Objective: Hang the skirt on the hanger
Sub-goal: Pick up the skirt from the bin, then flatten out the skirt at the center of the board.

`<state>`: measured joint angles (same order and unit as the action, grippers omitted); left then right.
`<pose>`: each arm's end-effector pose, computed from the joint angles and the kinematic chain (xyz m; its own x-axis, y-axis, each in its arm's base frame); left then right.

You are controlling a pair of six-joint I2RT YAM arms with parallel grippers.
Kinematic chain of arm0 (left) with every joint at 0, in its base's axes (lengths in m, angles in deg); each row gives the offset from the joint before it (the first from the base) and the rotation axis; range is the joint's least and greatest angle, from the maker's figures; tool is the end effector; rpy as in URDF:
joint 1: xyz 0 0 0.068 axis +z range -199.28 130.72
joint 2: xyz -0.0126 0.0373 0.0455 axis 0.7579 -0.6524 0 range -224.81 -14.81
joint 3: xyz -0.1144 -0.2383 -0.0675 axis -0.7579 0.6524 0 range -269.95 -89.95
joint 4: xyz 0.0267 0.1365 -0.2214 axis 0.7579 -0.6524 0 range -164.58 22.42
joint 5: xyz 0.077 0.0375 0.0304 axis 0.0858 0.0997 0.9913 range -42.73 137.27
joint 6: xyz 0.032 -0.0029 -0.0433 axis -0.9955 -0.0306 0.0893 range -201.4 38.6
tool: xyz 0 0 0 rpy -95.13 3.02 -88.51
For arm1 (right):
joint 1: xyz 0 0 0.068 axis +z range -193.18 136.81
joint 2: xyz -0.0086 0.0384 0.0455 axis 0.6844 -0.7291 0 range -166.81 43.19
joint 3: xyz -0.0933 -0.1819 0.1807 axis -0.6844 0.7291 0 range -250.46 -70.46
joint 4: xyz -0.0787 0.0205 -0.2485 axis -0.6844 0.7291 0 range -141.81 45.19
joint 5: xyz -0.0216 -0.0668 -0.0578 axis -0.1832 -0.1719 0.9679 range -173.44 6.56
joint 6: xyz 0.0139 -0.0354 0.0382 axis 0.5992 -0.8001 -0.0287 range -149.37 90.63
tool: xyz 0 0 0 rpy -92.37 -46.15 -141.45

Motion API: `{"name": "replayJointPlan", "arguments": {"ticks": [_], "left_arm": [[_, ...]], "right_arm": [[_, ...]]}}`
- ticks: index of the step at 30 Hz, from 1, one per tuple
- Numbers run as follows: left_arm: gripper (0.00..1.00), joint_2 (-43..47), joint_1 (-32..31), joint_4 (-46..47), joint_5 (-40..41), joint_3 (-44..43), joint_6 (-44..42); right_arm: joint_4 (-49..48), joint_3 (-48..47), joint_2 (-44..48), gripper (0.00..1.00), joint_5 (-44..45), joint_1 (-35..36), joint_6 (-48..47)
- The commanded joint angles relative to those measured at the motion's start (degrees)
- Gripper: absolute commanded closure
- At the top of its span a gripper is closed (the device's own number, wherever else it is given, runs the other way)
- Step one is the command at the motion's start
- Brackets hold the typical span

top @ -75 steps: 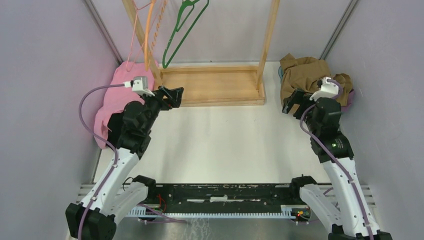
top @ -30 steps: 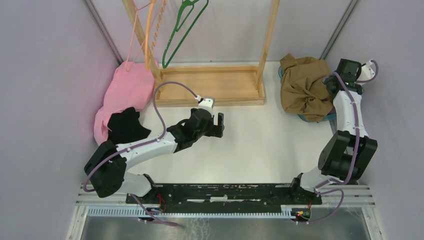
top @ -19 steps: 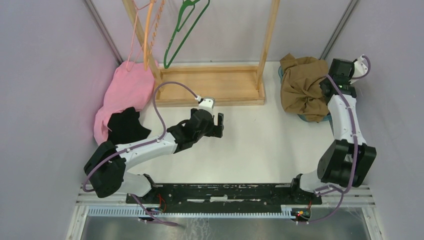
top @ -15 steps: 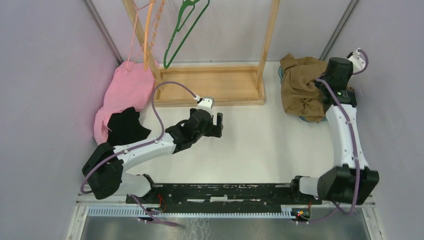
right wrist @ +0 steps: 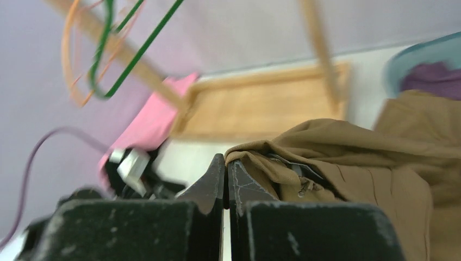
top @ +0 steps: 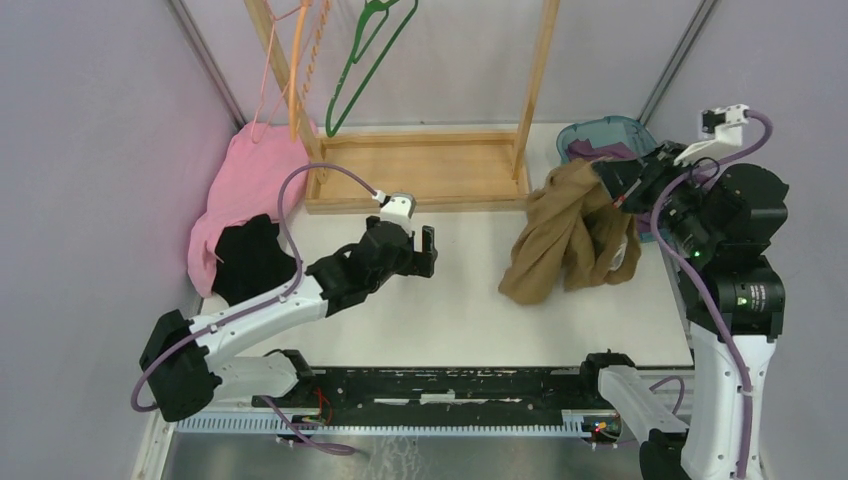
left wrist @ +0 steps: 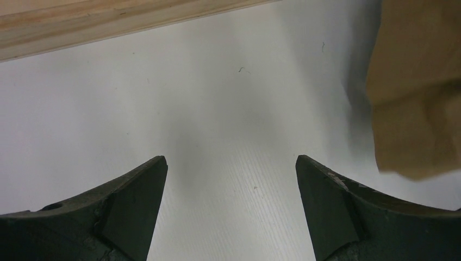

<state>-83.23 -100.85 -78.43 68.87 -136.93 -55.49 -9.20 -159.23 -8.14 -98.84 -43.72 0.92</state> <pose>0.1741 -0.1982 0.2681 -0.5324 0.0174 -0.8463 0.3361 0.9220 -0.1925 0.1210 0.0083 0.5065 -0.2065 0.4882 -0.8480 -0.1752 0.8342 0.5229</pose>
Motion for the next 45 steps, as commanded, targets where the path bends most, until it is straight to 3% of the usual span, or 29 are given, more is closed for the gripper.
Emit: {"name": "replayJointPlan", "arguments": {"ticks": [1, 8, 12, 16, 20, 26, 34, 41, 43, 45], "left_arm": [[0.05, 5.50, -0.42, -3.10, -0.38, -2.57, 1.06], [0.01, 11.28, -2.98, -2.23, -13.45, -4.32, 1.20], [0.01, 11.45, -8.09, -0.45, -14.60, -5.91, -0.56], [0.01, 9.05, -11.89, 2.73, -13.60, -6.74, -2.94], [0.01, 4.79, -18.82, 1.45, -0.94, -9.84, -6.19], [0.01, -2.13, -27.45, -0.59, 21.09, -12.89, -9.74], [0.01, -2.64, -29.55, -1.35, 41.98, -11.45, -6.71], [0.00, 1.25, -29.55, 10.41, 44.27, -4.22, -11.23], [0.10, 2.09, -29.58, 14.09, 43.78, -2.55, -13.52], [0.44, 2.95, -29.56, 16.57, 41.81, -1.43, -15.12]], "right_arm": [[-5.89, 4.38, 2.52, 0.99, -24.78, 0.85, 4.31], [-10.95, 14.86, 2.95, 0.99, -27.05, 3.47, 4.00], [-14.66, 19.44, 1.07, 0.99, -22.59, 9.08, 3.96], [-16.31, 20.34, -3.02, 0.99, -15.08, 19.06, 2.77], [-15.00, 18.73, -7.88, 0.99, -5.43, 29.31, 2.32], [-14.53, 16.04, -13.94, 0.99, 2.91, 38.07, 3.11], [-14.93, 14.45, -16.04, 0.99, 4.30, 43.69, 3.76], [-16.69, 14.95, -17.01, 0.99, 1.07, 45.85, 5.27], [-16.68, 15.07, -17.13, 0.99, 0.94, 46.51, 5.40], [-16.75, 15.12, -17.18, 0.99, 0.67, 46.75, 5.47]]}}
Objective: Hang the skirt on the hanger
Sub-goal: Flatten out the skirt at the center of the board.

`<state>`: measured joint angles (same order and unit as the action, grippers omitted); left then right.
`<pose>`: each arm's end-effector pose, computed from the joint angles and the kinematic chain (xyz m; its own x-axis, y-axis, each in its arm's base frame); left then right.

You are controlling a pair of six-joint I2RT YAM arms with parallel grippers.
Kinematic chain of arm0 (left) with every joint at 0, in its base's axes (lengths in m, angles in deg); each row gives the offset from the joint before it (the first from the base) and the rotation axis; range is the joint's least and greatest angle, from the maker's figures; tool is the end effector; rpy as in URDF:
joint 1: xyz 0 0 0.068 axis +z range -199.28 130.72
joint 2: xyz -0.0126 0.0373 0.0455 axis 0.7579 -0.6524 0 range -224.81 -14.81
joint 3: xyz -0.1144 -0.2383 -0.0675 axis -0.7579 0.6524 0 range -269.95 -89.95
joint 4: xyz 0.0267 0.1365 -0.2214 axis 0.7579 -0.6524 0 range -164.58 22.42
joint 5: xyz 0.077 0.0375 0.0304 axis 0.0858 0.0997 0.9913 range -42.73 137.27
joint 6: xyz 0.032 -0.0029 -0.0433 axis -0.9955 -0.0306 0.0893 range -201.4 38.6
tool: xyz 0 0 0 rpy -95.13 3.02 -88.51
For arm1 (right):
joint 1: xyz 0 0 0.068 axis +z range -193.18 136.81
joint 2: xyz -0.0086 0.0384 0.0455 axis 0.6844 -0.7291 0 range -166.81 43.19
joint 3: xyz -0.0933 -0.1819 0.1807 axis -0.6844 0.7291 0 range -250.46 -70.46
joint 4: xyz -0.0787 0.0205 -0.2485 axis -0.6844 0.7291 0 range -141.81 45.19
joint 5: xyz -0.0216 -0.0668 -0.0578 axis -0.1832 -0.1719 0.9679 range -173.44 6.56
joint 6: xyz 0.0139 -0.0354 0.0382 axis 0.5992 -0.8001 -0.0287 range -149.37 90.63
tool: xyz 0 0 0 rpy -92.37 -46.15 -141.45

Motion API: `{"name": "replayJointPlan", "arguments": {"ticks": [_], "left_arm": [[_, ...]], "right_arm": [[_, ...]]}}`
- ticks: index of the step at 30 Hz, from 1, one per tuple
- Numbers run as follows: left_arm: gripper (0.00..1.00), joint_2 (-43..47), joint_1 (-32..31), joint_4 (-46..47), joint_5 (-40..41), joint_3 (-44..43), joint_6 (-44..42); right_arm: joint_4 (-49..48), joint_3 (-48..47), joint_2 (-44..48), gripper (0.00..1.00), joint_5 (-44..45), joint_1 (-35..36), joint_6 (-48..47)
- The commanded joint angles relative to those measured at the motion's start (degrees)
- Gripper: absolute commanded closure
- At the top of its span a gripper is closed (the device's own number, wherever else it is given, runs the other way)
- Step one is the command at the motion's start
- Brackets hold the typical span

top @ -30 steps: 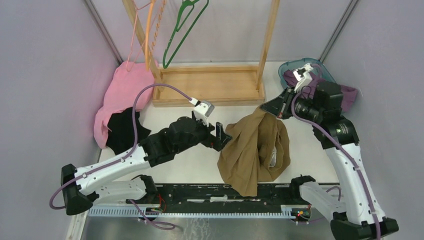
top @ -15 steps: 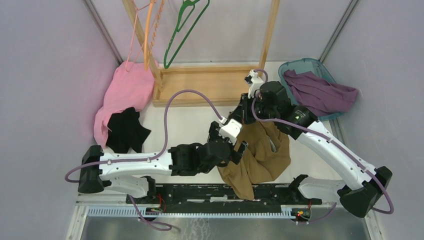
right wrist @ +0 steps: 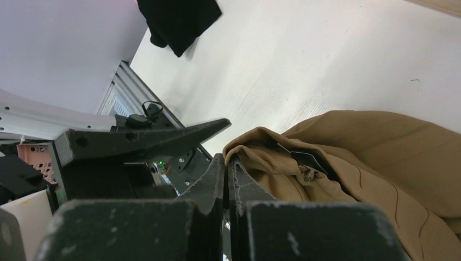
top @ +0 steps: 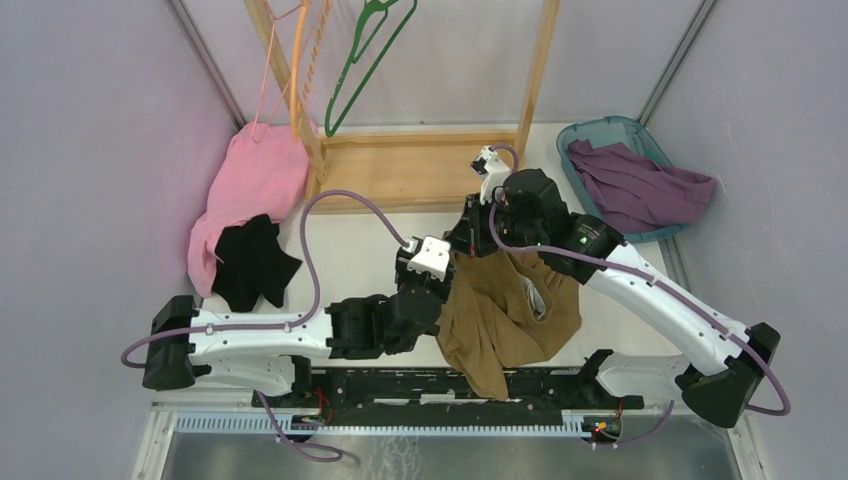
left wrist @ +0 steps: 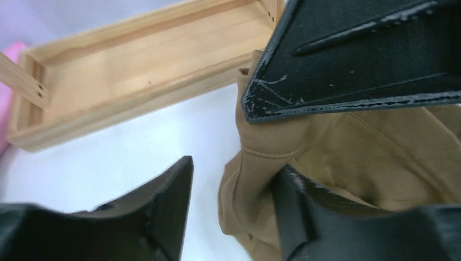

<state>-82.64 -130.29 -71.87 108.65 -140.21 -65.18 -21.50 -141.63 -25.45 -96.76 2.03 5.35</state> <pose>0.0710 -0.2485 0.3074 -0.1525 0.1074 -0.9824 0.3158 0.9473 0.0546 0.1788 0.1918 0.3795 -0.7449 0.0362 -0.6662 -0.4988 0.6329 0.5922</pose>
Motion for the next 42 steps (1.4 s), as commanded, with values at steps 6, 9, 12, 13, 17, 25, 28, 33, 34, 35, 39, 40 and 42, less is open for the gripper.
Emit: {"name": "replayJointPlan", "arguments": {"ticks": [6, 9, 12, 13, 17, 25, 28, 33, 34, 35, 39, 40, 42], "left_arm": [[0.95, 6.00, -0.06, 13.81, -4.40, 5.69, -5.86], [0.97, 8.63, -0.03, 13.12, -4.35, 7.74, -5.65], [0.97, 11.82, 0.33, 11.03, -3.59, 10.36, -4.08], [0.97, 13.13, 0.51, 10.49, -3.44, 11.36, -3.32], [0.97, 17.17, 1.35, 5.98, -2.77, 14.15, 0.60], [0.97, 20.23, 1.38, 0.87, -3.46, 16.44, 4.92], [0.97, 18.94, 1.39, 0.56, -3.91, 15.50, 4.68], [0.97, 15.46, 1.38, 0.53, -5.10, 13.26, 3.67], [0.97, 14.99, 1.38, 0.53, -5.21, 13.06, 3.57], [0.97, 14.59, 1.35, 0.56, -5.30, 12.97, 3.55], [0.97, 14.28, 1.43, 0.04, -5.56, 12.82, 3.63], [0.97, 14.49, 1.39, 0.01, -5.57, 12.90, 3.63], [0.97, 14.97, 1.38, -0.33, -5.57, 12.86, 3.72]], "right_arm": [[-5.41, -4.48, -2.78, 0.99, -3.58, 1.10, 1.24], [-3.97, -7.26, -5.78, 0.92, -3.99, 1.11, -0.01], [-2.13, -9.94, -8.49, 0.89, -3.88, 1.03, -2.03], [-1.18, -11.01, -9.59, 0.75, -3.87, 0.97, -2.87], [3.92, -13.07, -11.04, 0.39, -0.98, -0.22, -6.49], [10.67, -0.22, -0.56, 0.44, 7.56, -1.89, -9.77], [11.78, 8.07, 4.91, 0.48, 10.48, 0.21, -8.60], [14.39, 16.79, 12.19, 0.45, 16.10, 6.43, -4.85], [14.62, 17.61, 13.31, 0.42, 17.14, 7.95, -3.91], [14.71, 18.28, 14.23, 0.40, 17.95, 9.15, -3.35], [14.74, 19.63, 14.88, 0.32, 21.13, 13.12, -1.76], [14.53, 19.71, 14.41, 0.31, 22.07, 14.28, -1.51], [13.24, 19.41, 13.63, 0.30, 23.72, 16.77, -1.11]]}}
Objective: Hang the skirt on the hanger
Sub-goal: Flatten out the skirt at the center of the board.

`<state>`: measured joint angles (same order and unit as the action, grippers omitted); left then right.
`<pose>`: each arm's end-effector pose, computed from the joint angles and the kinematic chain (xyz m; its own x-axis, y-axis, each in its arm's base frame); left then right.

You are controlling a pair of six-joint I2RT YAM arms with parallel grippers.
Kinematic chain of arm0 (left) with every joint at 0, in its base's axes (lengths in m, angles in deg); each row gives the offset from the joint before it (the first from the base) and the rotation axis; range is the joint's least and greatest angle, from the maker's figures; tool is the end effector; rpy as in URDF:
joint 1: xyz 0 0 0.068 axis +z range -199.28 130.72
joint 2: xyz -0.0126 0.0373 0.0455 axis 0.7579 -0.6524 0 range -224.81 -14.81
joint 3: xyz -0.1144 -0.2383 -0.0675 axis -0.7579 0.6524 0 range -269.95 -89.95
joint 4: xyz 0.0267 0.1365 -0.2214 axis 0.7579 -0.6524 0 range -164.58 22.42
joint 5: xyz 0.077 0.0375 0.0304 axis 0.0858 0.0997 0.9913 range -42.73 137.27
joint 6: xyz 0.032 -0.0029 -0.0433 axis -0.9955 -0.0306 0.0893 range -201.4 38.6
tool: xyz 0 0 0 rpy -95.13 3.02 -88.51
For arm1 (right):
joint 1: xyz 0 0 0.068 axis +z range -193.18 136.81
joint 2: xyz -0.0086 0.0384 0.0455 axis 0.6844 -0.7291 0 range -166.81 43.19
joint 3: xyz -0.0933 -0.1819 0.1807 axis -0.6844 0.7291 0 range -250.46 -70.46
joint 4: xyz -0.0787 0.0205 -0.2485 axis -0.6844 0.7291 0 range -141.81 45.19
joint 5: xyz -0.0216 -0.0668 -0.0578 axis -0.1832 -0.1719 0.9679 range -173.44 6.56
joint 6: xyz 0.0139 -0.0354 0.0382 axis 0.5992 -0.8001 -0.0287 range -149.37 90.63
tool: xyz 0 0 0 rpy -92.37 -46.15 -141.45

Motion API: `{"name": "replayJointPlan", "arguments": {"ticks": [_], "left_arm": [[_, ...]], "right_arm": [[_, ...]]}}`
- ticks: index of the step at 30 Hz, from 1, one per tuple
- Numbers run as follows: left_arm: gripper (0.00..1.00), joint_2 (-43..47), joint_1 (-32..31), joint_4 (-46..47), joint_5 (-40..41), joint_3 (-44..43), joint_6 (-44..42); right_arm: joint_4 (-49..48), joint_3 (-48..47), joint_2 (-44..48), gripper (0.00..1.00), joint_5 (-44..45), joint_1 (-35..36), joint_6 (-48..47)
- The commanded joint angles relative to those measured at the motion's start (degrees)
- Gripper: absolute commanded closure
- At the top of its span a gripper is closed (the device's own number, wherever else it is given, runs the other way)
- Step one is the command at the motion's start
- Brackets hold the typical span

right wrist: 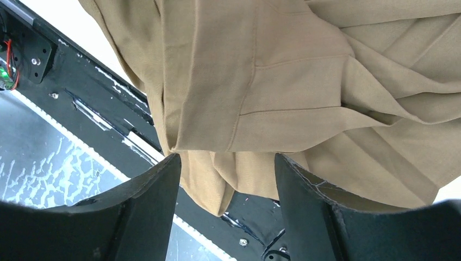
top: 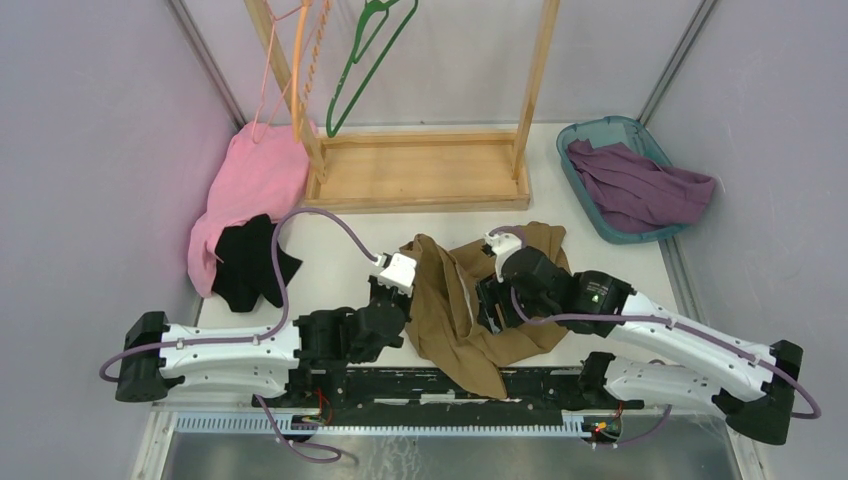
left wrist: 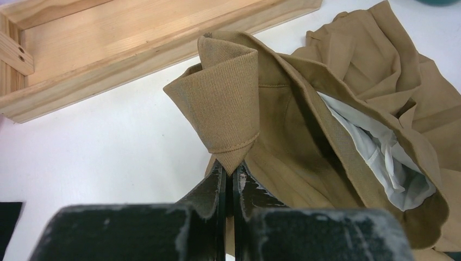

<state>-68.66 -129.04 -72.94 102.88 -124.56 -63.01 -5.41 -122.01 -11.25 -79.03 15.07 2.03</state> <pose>0.0647 -0.1925 0.2635 -0.2035 0.1241 -0.9712 0.3775 0.9252 0.0391 0.1000 0.1564 0.2929 -0.7683 -0.2546 -0.5872 -0.4935 0.8200 0.2901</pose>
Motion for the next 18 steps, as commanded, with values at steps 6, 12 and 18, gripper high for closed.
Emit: {"name": "replayJointPlan", "arguments": {"ticks": [6, 12, 18], "left_arm": [[0.97, 2.40, 0.14, -0.40, 0.46, -2.98, 1.65], [0.97, 2.60, 0.16, -1.00, 0.72, -2.93, 2.22], [0.97, 3.14, 0.16, -1.92, 1.63, -3.14, 2.57]], "right_arm": [[-3.28, -3.69, -5.56, 0.30, 15.57, 10.53, 2.61], [-3.84, -3.64, -10.09, 0.30, 24.26, 11.35, 4.96], [0.76, -5.75, -12.59, 0.87, 31.36, 11.29, 6.16]]}}
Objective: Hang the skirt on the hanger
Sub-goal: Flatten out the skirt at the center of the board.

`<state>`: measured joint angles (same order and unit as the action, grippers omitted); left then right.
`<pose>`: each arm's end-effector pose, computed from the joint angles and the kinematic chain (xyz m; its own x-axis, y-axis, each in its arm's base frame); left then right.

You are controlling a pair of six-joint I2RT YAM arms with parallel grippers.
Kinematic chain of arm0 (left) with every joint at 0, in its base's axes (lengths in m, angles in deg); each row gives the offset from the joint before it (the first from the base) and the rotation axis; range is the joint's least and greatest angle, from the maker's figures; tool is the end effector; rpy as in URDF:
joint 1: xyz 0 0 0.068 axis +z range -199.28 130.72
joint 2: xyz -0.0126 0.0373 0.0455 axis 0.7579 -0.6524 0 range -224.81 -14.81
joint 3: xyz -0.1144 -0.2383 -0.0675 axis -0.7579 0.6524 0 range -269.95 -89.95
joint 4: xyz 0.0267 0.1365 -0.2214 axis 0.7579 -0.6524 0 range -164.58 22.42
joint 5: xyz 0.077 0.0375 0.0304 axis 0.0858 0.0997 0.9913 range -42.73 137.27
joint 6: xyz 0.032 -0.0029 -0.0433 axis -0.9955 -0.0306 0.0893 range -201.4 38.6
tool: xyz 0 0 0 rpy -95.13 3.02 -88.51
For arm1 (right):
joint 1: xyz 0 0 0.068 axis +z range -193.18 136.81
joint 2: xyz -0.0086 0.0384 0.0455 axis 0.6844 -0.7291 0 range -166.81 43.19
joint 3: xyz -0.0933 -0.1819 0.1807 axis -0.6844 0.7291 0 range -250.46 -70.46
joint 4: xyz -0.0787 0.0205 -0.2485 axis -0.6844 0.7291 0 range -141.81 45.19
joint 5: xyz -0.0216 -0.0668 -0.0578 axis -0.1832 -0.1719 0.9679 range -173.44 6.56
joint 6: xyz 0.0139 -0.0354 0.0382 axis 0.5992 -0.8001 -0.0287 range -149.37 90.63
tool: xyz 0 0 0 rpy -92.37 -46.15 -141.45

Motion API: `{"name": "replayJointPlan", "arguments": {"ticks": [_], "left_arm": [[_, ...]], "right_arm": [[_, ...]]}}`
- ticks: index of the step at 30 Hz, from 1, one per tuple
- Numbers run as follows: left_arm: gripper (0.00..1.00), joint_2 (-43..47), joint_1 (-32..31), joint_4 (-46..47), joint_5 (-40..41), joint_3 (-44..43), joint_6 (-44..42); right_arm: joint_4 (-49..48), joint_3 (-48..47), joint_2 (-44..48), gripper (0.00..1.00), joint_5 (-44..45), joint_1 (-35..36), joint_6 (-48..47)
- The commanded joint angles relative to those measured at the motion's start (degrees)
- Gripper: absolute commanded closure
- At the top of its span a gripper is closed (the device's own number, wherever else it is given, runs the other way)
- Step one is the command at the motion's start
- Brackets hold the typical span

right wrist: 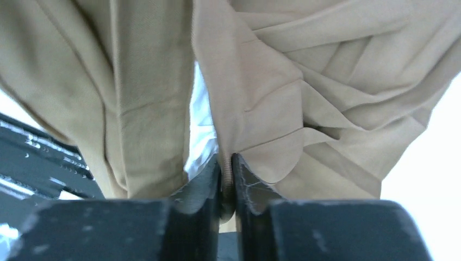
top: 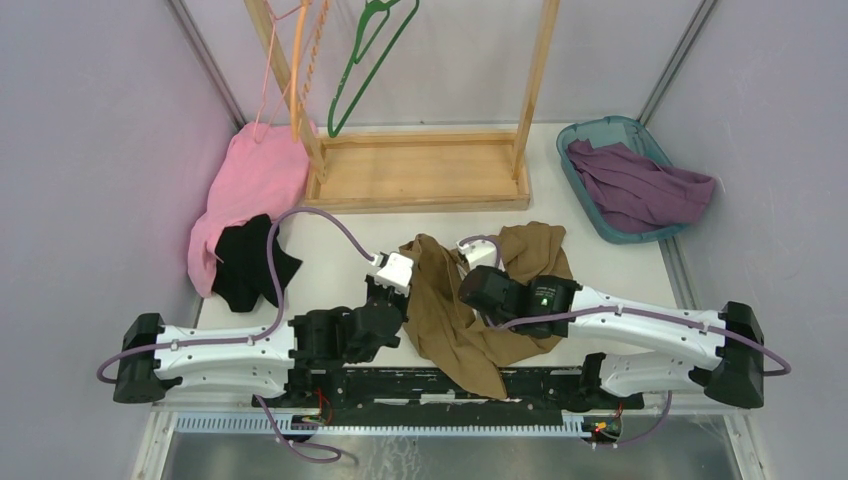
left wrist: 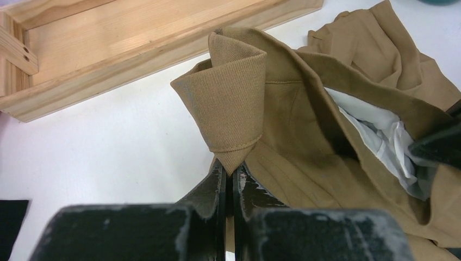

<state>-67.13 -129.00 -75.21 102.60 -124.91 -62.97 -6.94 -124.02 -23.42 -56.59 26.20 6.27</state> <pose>0.0638 -0.1874 0.2669 -0.2065 0.1304 -0.9697 0.3810 0.9236 0.0431 0.0937 0.2036 0.2694 -0.6797 -0.3306 -0.6547 -0.4362 0.8998 -0.0015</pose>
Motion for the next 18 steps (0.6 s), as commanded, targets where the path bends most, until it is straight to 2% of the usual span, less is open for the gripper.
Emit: {"name": "replayJointPlan", "arguments": {"ticks": [1, 2, 5, 8, 12, 18], "left_arm": [[0.97, 1.79, 0.10, -0.31, 2.49, -3.11, 2.56], [0.96, 2.04, 0.14, -1.02, 3.14, -3.83, 2.49], [0.94, 2.38, 1.60, -3.77, 4.24, -7.48, 0.50], [0.94, 1.60, 10.56, -10.72, -3.29, -15.54, -0.36], [0.93, 0.75, 24.38, -12.80, -13.57, -24.74, -5.35], [0.91, -7.36, 33.40, -11.96, -18.65, -40.73, -10.78]], "right_arm": [[3.00, -4.44, 0.56, 0.94, 9.90, 0.07, 1.53], [3.61, -5.35, 1.74, 0.99, 10.70, -0.22, 0.83], [6.00, -10.49, 3.73, 0.99, 11.01, -3.72, -3.33], [6.37, -18.63, 3.32, 0.99, 8.35, -9.84, -9.36], [6.43, -31.78, -1.25, 0.99, 1.50, -19.66, -18.08], [8.96, -56.17, -13.52, 0.99, -7.87, -31.46, -24.87]]}}
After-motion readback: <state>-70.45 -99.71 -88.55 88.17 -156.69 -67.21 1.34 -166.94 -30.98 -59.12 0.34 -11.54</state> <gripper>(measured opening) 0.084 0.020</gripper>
